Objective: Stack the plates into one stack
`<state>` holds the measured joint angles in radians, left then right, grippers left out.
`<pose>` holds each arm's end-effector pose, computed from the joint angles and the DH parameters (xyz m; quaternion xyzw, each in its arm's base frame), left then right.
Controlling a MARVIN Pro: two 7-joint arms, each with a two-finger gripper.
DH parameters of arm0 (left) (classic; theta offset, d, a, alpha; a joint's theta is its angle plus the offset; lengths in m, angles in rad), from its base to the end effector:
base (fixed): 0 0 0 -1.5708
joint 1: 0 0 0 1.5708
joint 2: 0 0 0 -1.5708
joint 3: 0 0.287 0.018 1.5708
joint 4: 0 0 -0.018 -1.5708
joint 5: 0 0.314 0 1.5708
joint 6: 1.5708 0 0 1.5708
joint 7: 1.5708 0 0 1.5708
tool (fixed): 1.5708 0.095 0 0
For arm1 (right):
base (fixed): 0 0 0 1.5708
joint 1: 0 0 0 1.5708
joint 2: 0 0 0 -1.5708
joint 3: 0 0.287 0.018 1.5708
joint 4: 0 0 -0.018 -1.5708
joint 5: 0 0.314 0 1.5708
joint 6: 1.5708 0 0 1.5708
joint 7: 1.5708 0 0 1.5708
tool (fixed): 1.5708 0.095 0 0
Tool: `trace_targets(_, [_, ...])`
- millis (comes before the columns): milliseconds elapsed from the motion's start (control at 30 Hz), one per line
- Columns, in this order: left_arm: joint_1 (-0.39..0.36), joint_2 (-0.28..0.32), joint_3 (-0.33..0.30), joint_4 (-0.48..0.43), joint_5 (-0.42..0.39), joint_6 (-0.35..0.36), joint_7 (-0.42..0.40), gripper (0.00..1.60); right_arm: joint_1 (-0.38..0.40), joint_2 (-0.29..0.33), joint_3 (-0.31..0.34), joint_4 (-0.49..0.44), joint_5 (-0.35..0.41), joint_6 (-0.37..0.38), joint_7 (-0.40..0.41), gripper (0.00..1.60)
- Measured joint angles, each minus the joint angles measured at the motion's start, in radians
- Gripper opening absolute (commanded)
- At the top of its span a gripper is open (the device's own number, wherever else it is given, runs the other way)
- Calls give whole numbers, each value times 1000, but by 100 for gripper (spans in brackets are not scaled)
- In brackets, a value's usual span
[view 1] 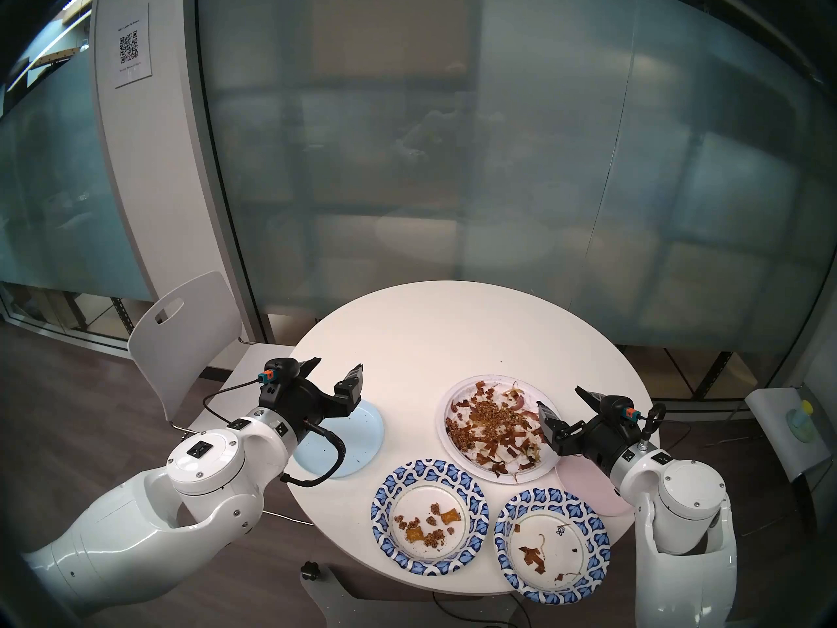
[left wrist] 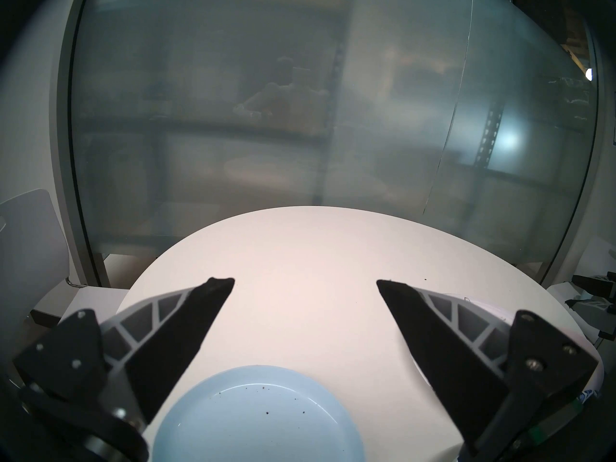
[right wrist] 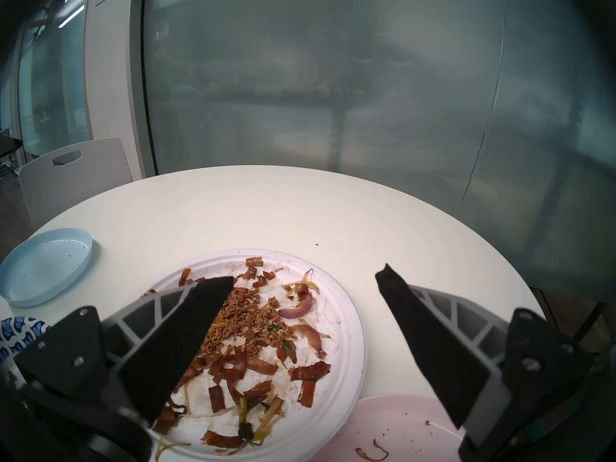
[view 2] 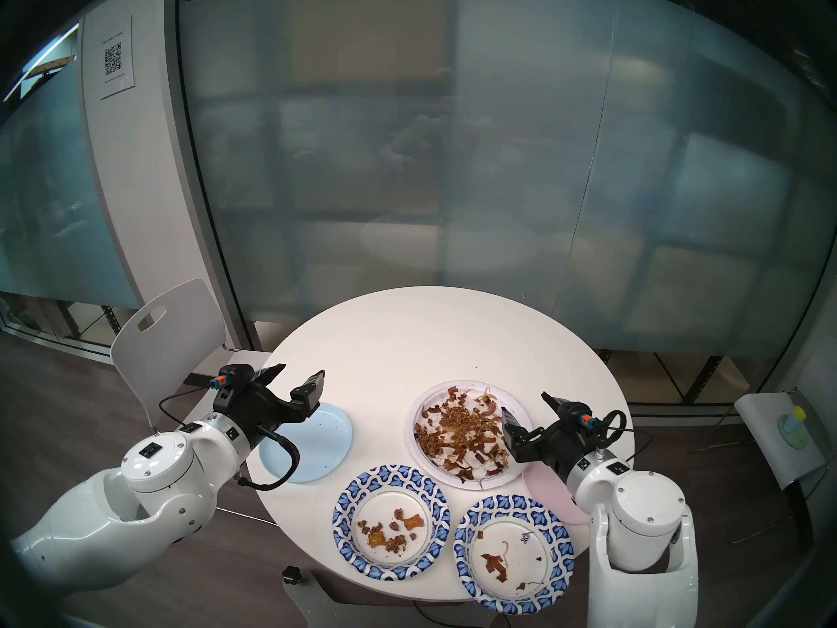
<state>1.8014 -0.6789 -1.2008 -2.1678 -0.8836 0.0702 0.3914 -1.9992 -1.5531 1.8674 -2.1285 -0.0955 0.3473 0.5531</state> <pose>0.3137 0.0046 -0.2355 0.7712 -0.0600 0.6180 0.1405 0.2884 -0.0669 -0.2658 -0.7888 -0.1345 -0.5984 0.0408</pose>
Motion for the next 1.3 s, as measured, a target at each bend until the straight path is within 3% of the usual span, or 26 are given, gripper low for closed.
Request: trace_targets(1300, [0, 2, 2, 1, -2, 0, 1, 160, -10, 0, 3, -5, 0, 2, 2, 160])
